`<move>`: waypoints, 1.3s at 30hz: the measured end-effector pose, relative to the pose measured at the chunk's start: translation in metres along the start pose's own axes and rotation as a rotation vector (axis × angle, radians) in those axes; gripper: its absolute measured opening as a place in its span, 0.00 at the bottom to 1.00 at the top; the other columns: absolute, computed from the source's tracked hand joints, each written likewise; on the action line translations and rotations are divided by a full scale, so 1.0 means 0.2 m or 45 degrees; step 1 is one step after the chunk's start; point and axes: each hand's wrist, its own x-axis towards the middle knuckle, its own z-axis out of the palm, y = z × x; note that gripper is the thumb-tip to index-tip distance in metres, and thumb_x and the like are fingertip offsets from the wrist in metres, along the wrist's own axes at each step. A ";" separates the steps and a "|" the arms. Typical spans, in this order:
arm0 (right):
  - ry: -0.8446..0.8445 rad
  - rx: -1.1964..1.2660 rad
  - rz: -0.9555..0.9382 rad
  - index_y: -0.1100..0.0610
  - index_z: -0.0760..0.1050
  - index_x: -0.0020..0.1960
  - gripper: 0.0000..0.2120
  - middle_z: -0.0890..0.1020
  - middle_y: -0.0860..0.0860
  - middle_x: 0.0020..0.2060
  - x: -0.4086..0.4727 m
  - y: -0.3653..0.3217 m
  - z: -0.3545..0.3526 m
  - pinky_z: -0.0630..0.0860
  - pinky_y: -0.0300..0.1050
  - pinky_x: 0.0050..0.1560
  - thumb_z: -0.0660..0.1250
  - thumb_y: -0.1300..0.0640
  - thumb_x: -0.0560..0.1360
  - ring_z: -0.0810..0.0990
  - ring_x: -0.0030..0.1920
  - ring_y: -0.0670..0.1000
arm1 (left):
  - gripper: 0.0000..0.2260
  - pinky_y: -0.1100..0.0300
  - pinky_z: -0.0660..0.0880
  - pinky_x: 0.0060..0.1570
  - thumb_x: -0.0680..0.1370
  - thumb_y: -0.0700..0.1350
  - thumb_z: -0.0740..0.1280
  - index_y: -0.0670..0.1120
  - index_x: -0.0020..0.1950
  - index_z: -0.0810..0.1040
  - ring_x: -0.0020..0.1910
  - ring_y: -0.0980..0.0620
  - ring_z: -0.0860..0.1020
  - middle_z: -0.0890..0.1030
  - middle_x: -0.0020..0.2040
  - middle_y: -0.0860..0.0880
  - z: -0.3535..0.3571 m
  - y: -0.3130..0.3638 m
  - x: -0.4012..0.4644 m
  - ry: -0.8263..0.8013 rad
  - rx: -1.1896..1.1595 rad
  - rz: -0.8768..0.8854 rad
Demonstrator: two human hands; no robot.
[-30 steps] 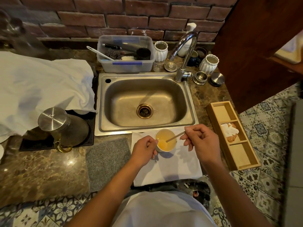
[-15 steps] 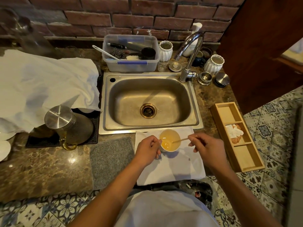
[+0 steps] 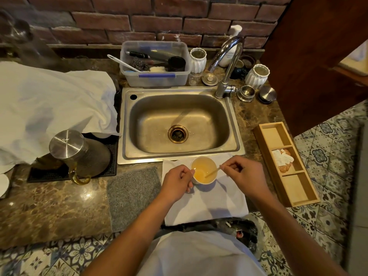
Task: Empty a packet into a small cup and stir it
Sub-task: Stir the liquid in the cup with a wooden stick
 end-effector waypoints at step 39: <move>-0.372 -0.523 -0.234 0.51 0.81 0.51 0.08 0.85 0.49 0.41 0.04 -0.10 0.13 0.80 0.48 0.42 0.65 0.48 0.79 0.80 0.40 0.50 | 0.13 0.64 0.76 0.31 0.83 0.44 0.66 0.34 0.47 0.77 0.29 0.48 0.77 0.81 0.33 0.42 0.01 -0.03 0.03 -0.028 -0.013 0.010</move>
